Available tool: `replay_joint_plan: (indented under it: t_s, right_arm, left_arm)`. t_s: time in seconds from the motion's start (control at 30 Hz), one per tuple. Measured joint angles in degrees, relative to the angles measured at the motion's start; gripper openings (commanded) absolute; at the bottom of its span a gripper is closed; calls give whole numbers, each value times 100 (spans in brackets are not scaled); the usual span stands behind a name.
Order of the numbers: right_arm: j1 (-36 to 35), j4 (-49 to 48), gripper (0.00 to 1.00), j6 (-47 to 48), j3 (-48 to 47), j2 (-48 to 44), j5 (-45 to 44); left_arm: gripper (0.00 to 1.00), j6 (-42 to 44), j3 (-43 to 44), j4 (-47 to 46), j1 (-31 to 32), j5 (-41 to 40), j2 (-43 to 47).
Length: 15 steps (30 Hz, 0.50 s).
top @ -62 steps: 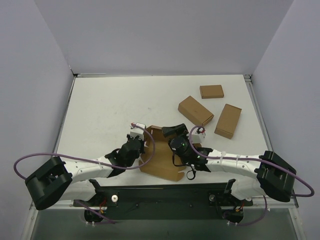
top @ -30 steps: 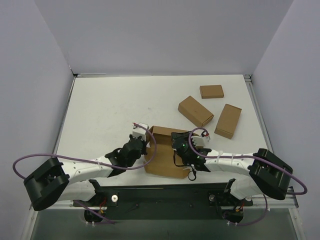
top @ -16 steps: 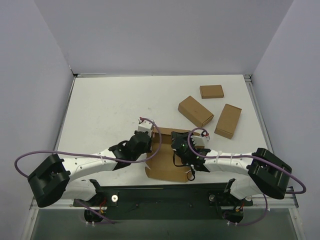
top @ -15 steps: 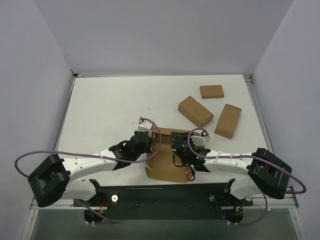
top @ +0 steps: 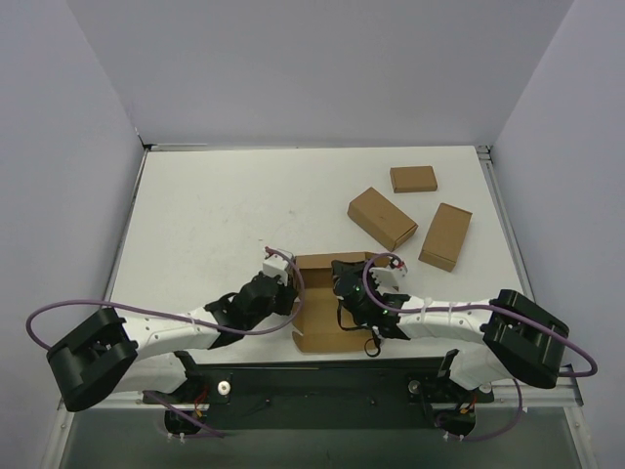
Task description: Fold the paper box
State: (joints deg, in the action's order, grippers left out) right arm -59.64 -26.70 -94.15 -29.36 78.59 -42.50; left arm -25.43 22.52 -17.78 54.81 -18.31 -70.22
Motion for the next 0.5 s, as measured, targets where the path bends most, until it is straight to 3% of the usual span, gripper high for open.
replay_joint_plan:
  t_s: [0.13, 0.27, 0.5]
  right_arm:
    - [-76, -291, 0, 188, 107, 24, 42]
    - [-138, -448, 0, 350, 168, 44, 48]
    - [-166, -474, 0, 457, 186, 37, 44]
  left_arm:
    - [46, 142, -251, -234, 2, 304, 184]
    - [52, 247, -297, -278, 4, 573, 264]
    - [52, 367, -302, -308, 13, 835, 278]
